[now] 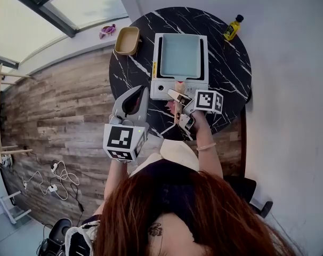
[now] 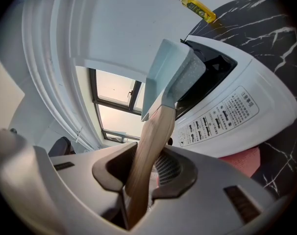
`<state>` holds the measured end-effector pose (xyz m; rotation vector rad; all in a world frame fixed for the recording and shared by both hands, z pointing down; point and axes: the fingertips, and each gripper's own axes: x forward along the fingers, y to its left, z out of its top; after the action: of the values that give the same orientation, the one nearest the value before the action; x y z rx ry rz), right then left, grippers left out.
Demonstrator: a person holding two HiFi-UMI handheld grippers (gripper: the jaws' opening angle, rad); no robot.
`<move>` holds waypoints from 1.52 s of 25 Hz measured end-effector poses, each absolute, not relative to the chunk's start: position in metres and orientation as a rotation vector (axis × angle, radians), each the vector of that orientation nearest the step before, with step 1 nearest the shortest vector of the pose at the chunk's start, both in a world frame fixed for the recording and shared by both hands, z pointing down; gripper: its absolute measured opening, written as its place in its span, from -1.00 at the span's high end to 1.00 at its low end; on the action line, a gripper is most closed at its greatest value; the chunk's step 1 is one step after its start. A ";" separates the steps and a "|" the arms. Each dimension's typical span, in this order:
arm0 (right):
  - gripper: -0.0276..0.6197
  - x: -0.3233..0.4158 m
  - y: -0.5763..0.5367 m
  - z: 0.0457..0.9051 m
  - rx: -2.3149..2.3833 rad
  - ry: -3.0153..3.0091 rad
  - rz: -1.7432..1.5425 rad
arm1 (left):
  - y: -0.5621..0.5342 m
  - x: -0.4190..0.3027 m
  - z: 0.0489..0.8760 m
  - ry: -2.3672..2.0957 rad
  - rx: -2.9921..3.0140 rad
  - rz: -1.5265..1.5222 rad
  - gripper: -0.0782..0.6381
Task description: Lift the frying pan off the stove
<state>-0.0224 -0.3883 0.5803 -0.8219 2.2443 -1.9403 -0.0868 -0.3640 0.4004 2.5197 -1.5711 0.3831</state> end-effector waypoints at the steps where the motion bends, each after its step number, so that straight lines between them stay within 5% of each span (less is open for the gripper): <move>1: 0.57 -0.022 -0.386 0.578 -0.823 2.248 -1.935 | -0.361 -0.086 0.399 -1.570 2.524 0.382 0.75; 38: 0.55 -0.028 -0.275 0.517 -0.862 2.333 -1.814 | -0.260 -0.089 0.357 -1.538 2.642 0.215 0.75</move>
<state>-0.0276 -0.2747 0.5175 -0.8615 2.3327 -1.8138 -0.0885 -0.2601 0.3567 2.6422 -1.5377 0.2153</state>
